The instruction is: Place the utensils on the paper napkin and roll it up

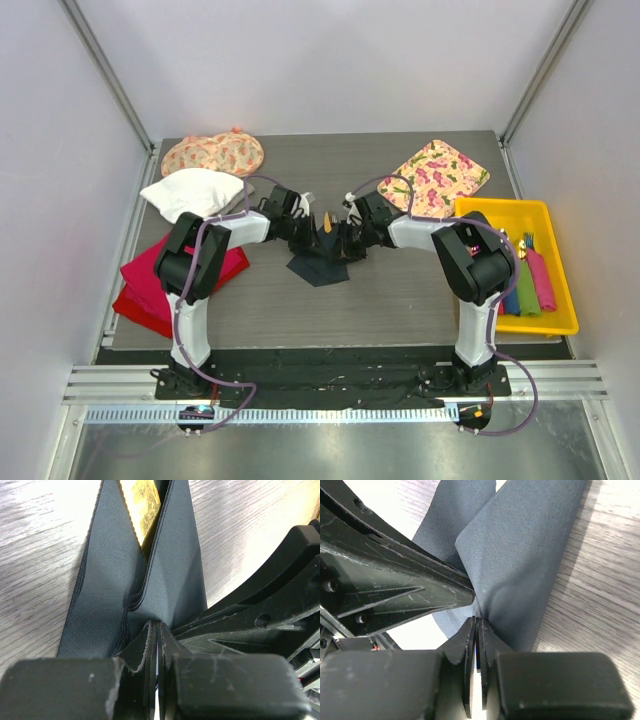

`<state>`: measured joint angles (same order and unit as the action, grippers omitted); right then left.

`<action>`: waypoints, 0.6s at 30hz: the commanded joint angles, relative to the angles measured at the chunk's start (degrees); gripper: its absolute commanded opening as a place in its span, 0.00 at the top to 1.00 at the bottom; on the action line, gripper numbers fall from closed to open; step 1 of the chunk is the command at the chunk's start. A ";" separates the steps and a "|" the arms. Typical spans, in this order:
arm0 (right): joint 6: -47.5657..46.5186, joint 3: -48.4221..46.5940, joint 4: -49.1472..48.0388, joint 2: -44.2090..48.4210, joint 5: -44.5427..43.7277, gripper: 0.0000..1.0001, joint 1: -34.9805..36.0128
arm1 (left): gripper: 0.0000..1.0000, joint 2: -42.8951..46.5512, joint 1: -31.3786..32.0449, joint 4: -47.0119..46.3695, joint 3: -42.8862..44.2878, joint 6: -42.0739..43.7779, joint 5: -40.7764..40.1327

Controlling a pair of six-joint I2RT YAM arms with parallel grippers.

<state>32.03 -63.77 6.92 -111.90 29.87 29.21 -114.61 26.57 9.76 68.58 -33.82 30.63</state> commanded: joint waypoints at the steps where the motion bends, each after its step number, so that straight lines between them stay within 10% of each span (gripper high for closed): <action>1: -3.64 -1.00 4.68 -1.66 -7.71 0.89 0.32 | 0.96 -1.24 -0.29 2.81 0.33 1.74 -3.39; 18: 1.19 0.31 3.37 -3.94 -4.82 0.91 0.41 | 0.89 5.28 -1.96 -14.32 -4.51 -9.32 3.12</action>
<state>33.78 -65.04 8.60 -112.79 29.30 29.71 -110.26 24.71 1.74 63.92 -39.55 32.23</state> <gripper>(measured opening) 0.100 0.105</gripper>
